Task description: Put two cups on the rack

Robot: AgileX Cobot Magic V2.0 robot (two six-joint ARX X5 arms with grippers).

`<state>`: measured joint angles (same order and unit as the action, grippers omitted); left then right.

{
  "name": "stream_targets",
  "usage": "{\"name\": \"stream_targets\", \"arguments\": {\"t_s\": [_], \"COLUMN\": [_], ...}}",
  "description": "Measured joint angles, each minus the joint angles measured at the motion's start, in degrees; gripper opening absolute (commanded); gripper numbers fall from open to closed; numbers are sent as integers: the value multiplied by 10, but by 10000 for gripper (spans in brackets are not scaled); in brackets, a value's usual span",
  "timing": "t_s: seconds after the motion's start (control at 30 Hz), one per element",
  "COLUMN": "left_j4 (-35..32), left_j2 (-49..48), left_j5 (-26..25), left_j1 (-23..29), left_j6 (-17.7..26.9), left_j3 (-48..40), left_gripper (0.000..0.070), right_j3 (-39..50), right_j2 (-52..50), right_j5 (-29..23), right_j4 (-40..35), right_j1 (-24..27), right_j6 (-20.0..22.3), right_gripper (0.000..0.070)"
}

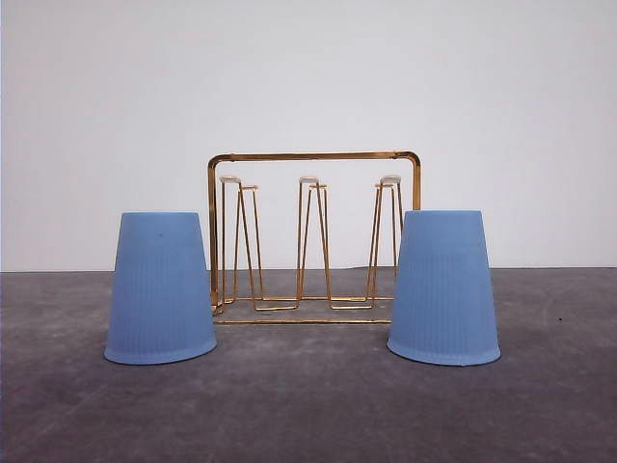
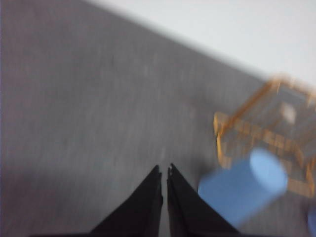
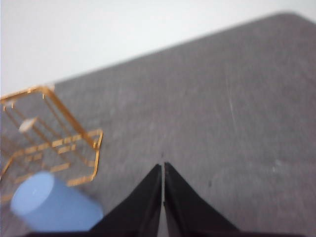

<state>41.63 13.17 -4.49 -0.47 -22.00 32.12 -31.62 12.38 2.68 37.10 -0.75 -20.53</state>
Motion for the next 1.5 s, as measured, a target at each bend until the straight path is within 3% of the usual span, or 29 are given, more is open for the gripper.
{"name": "stream_targets", "arguments": {"t_s": [0.13, 0.27, 0.37, 0.67, 0.7, 0.73, 0.8, 0.83, 0.87, 1.23, 1.37, 1.5], "left_j4": [88, 77, 61, 36, 28, 20, 4, -5, -16, -67, -148, -247], "left_j2": [69, 116, 129, 169, 171, 174, 180, 183, 186, 258, 330, 414], "left_j5": [-56, -125, -135, -137, -137, -137, -137, -137, -137, -136, -132, -107], "left_j1": [0, -14, -43, -161, -170, -178, -190, -194, -197, -206, -215, -226], "left_j6": [44, 91, 118, 262, 285, 308, 345, 357, 365, 348, 324, 306], "left_j3": [57, 89, 98, 99, 99, 99, 99, 99, 99, 99, 99, 99], "left_gripper": [3, 3, 3, 3, 43, 132, 381, 449, 472, 476, 498, 588], "right_j3": [-70, -98, -99, -99, -99, -99, -99, -99, -99, -99, -99, -99], "right_j2": [71, 142, 176, 203, 204, 204, 204, 204, 203, 203, 203, 203], "right_j5": [54, 128, 183, 197, 197, 197, 194, 189, 181, 168, 168, 168], "right_j4": [77, 89, 76, 15, 14, 14, 13, 12, 11, 12, 12, 12], "right_j1": [0, 0, -8, -94, -100, -105, -108, -108, -109, -109, -109, -109], "right_j6": [42, 118, 177, 267, 278, 289, 307, 312, 315, 323, 323, 323], "right_gripper": [4, 4, 4, 19, 98, 202, 423, 482, 503, 504, 504, 503]}}
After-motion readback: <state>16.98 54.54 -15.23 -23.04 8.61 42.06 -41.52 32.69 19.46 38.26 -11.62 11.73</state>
